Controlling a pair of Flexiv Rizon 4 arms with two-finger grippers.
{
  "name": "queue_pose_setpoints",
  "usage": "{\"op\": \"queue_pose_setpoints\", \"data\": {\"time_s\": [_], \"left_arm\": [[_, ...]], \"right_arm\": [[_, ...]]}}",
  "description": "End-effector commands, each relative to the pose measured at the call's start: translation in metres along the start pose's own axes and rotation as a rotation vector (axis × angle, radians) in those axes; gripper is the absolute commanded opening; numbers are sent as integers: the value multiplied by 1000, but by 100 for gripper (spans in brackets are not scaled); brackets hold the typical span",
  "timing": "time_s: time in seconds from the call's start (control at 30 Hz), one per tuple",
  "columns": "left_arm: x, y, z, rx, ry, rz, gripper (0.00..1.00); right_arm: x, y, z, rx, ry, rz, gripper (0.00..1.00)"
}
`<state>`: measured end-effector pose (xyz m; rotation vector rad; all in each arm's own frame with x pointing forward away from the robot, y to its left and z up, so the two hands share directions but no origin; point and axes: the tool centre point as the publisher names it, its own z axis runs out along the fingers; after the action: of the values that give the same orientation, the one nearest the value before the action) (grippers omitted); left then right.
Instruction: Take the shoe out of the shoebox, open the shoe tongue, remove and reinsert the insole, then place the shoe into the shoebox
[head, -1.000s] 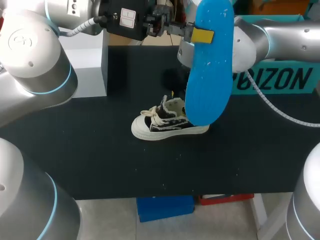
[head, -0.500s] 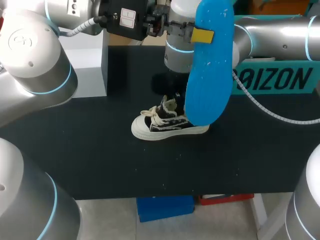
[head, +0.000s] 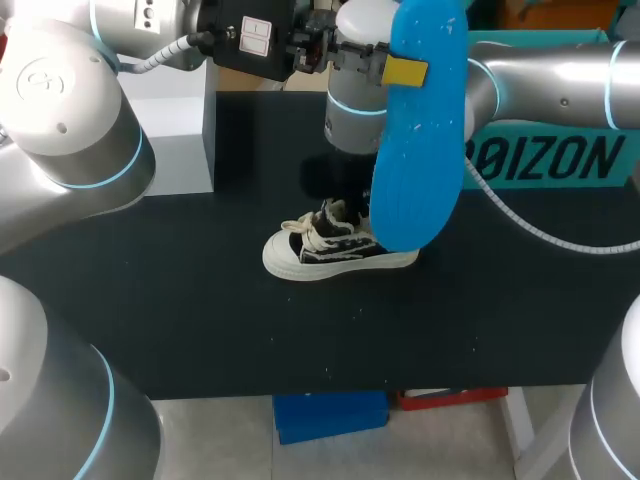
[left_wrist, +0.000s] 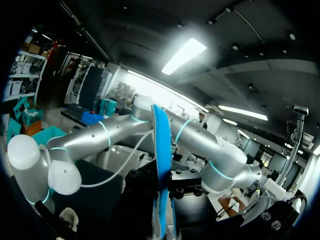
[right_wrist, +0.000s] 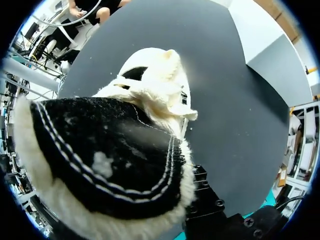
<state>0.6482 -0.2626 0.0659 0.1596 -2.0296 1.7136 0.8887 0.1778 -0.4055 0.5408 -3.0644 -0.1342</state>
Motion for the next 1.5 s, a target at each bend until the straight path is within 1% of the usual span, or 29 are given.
{"op": "queue_pose_setpoints", "data": {"time_s": [0.03, 0.8, 0.87, 0.9, 0.93, 0.97, 1.0, 1.07, 1.1, 1.13, 1.2, 1.23, 1.27, 1.33, 1.37, 1.4, 1.5], "left_arm": [[0, 1, 2, 2, -2, 0, 0], [0, 1, 2, 2, -2, 0, 0], [0, 1, 2, 2, -2, 0, 0], [0, 1, 2, 2, -2, 0, 0], [0, 1, 2, 2, -2, 0, 0], [0, 1, 2, 2, -2, 0, 0], [0, 1, 2, 2, -2, 0, 0], [0, 1, 2, 2, -2, 0, 0], [0, 1, 2, 2, -2, 0, 0], [0, 1, 2, 2, -2, 0, 0], [0, 1, 2, 2, -2, 0, 0], [0, 1, 2, 2, -2, 0, 0], [0, 1, 2, 2, -2, 0, 0], [0, 1, 2, 2, -2, 0, 0], [0, 1, 2, 2, -2, 0, 0], [0, 1, 2, 2, -2, 0, 0], [0, 1, 2, 2, -2, 0, 0]], "right_arm": [[-3, 0, -1, 0, 8, 1, 0], [-3, 0, -1, 0, 8, 1, 0], [5, -1, -12, 12, -5, 44, 0], [7, -3, -19, 62, -30, 103, 0], [9, -7, -29, 66, -34, 158, 0], [13, -9, -42, 57, -30, 220, 0], [15, -11, -55, 67, -18, 327, 0], [22, -17, -79, 36, -34, 442, 0], [25, -20, -89, 56, -50, 518, 0], [28, -25, -100, 45, -66, 608, 0], [31, -31, -113, 36, -75, 743, 0], [33, -32, -116, 30, -78, 792, 0], [33, -35, -121, 16, -86, 909, 0], [35, -39, -124, 7, -101, 1043, 0], [35, -39, -124, 6, -104, 1064, 0], [35, -43, -122, 23, -122, 1149, 0], [35, -50, -114, 38, -144, 1299, 0]]}}
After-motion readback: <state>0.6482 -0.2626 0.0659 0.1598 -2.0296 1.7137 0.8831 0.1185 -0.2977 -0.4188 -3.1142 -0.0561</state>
